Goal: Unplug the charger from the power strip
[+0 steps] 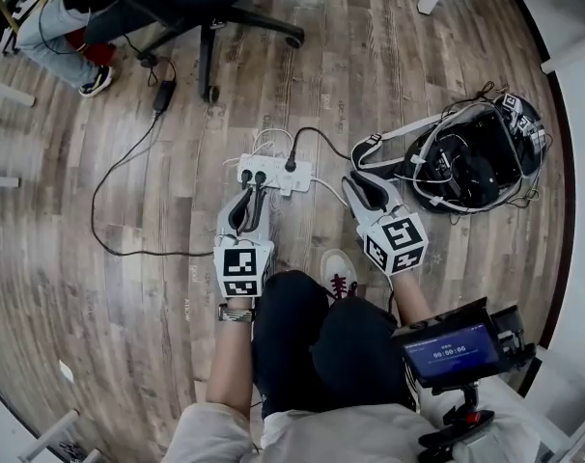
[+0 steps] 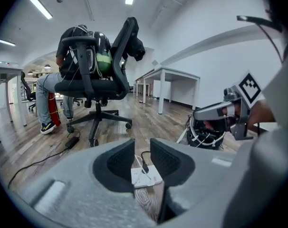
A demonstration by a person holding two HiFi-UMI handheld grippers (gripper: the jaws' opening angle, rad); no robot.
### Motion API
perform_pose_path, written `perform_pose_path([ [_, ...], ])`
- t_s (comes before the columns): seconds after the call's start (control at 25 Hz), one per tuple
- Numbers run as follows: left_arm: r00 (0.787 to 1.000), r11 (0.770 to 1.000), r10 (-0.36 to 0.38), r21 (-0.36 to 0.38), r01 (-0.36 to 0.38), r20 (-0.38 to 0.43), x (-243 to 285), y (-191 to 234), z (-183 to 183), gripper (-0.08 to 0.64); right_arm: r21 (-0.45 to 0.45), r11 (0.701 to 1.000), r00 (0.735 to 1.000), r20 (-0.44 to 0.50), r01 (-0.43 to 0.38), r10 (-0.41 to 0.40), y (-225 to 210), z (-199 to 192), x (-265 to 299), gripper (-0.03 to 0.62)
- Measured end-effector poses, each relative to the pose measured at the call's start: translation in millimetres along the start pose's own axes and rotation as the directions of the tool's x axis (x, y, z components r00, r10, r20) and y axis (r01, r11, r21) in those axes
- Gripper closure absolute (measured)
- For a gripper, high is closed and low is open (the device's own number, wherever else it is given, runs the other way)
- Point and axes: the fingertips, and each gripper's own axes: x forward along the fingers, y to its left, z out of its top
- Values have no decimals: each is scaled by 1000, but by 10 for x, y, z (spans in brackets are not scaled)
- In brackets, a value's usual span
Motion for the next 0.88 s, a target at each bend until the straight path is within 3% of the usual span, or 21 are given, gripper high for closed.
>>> perform_pose_path([
  [0.4, 994, 999, -39, 3, 40, -101, 440, 54, -641, 460, 40, 999, 993, -113, -21, 25, -150, -617, 597, 517],
  [0.88, 979, 994, -96, -72, 84, -178, 796, -23, -1185, 430, 87, 995, 954, -290, -50, 73, -197, -1493, 1165, 486],
])
